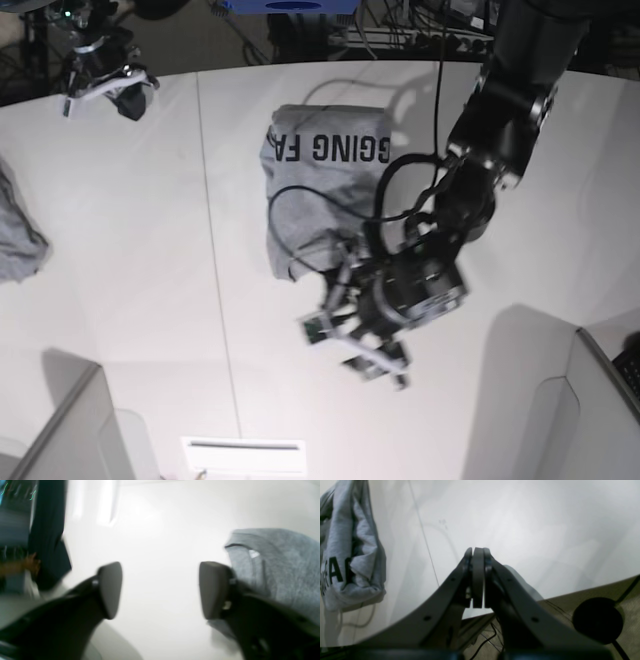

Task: Fold the T-shirt properly

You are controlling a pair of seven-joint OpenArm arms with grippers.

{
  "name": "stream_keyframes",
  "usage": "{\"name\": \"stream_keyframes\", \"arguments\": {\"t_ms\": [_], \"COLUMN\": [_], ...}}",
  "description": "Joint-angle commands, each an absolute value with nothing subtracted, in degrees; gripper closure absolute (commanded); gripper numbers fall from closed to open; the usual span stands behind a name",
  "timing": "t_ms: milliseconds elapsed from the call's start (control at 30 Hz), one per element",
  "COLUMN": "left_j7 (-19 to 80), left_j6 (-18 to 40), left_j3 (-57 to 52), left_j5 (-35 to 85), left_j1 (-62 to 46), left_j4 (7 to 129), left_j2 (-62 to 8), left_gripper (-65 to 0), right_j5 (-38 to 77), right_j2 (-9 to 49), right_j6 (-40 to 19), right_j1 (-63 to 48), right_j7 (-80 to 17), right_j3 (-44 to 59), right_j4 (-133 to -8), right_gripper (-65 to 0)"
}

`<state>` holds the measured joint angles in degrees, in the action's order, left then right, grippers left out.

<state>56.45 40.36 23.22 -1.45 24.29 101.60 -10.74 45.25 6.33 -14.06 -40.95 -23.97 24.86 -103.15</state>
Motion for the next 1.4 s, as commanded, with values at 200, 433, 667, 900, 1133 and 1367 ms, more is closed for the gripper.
{"name": "stream_keyframes", "arguments": {"t_ms": [200,433,667,900,1133,1367], "left_j7": [53.85,25.89,0.22,-17.54,-36.00,-49.89], "left_j6": [40.00,36.70,34.15,34.07,34.07,34.07], "left_j3": [10.95,-0.48,-1.36,-2.42,-5.58,-10.33], "left_j5": [-1.45,-1.54,-1.54,-8.66,-19.82,-19.91], "left_j1": [12.97,-5.76,-18.77,-36.00,-45.49,-50.07], "left_j4": [112.22,113.36,113.01,112.57,100.62,82.86], "left_j2": [-10.68,-11.91,-16.22,-15.25,-9.45,-6.81], "left_gripper": [0.0,0.0,0.0,0.0,0.0,0.0], "right_j5": [45.93,45.93,45.93,45.67,29.85,29.32], "right_j2": [6.99,6.64,6.55,5.14,5.14,7.96], "right_j6": [-21.14,-28.18,-31.34,-32.57,-32.66,-32.84], "right_j1": [-39.16,-38.55,-39.69,-46.20,-48.22,-49.45], "right_j7": [-22.46,-22.37,-15.25,5.14,6.37,-3.74], "right_j3": [25.54,27.91,33.19,34.68,35.30,41.36], "right_j4": [-104.66,-107.82,-111.25,-110.99,-106.33,-93.41], "right_gripper": [0.0,0.0,0.0,0.0,0.0,0.0]}}
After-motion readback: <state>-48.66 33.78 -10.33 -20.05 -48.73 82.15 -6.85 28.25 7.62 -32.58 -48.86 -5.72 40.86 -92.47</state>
